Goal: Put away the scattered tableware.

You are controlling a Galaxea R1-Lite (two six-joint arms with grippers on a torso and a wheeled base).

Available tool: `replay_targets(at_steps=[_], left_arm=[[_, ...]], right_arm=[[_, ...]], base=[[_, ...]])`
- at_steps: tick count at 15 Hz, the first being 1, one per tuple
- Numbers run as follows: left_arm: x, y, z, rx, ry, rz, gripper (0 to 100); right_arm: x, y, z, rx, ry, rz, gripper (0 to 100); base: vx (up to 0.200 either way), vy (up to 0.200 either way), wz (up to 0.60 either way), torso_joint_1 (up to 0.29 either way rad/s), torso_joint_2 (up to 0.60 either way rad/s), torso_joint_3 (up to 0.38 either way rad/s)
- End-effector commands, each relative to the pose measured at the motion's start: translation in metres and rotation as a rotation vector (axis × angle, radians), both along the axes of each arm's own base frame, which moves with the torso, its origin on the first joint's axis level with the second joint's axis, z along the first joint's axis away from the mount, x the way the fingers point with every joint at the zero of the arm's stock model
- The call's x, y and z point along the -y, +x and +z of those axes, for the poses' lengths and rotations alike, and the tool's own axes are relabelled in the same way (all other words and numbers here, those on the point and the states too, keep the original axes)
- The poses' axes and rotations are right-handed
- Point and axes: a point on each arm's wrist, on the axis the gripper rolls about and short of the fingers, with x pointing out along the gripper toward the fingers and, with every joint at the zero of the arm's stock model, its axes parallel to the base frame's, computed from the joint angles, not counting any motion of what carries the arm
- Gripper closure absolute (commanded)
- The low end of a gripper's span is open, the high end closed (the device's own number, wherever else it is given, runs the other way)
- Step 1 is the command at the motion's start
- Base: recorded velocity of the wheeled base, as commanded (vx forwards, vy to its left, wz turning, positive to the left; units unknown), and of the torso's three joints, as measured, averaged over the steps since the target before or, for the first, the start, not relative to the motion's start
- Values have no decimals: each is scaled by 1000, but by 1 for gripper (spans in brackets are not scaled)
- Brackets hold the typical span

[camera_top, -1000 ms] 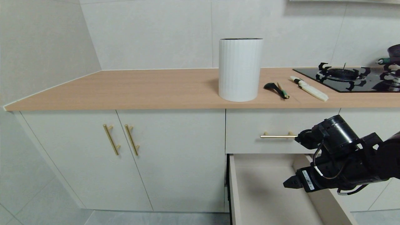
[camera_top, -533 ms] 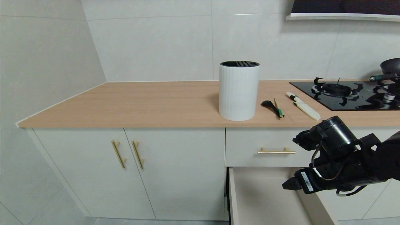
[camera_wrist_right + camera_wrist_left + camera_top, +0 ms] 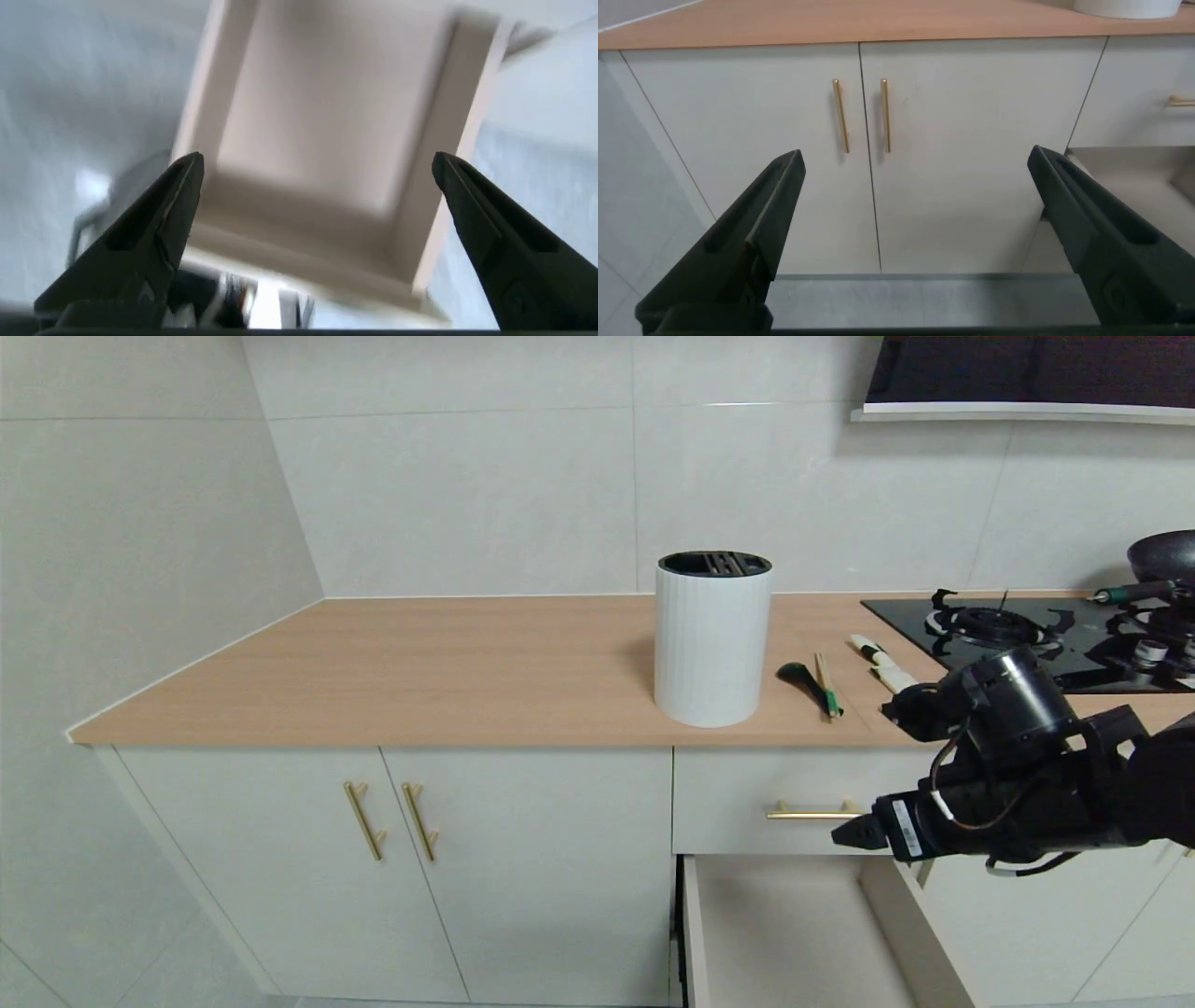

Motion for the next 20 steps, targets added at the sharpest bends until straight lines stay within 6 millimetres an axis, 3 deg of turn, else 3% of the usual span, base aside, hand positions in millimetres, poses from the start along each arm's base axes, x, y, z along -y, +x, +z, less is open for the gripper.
replay_targets(at_steps=[1,4,6,10,13,20], left_arm=[[0,0,0,0,0,-1,0],[0,0,0,0,0,1,0],[0,0,0,0,0,-1,0],[0,0,0,0,0,1,0],[0,0,0,0,0,-1,0],[0,0,0,0,0,1,0]], right_arm=[[4,32,47,125,58,-60,0],[2,69,87,109,141,-179,0],[-4,90,97,67,129,-275,0],[-16,129,70,28,130,-384,0],[-21,145,45,-5,92,-398,0],[-19,161,24,-25,68,-429,0]], base=[[0,0,0,0,0,0],[0,0,0,0,0,0],[0,0,0,0,0,0],[0,0,0,0,0,0],[0,0,0,0,0,0],[0,0,0,0,0,0]])
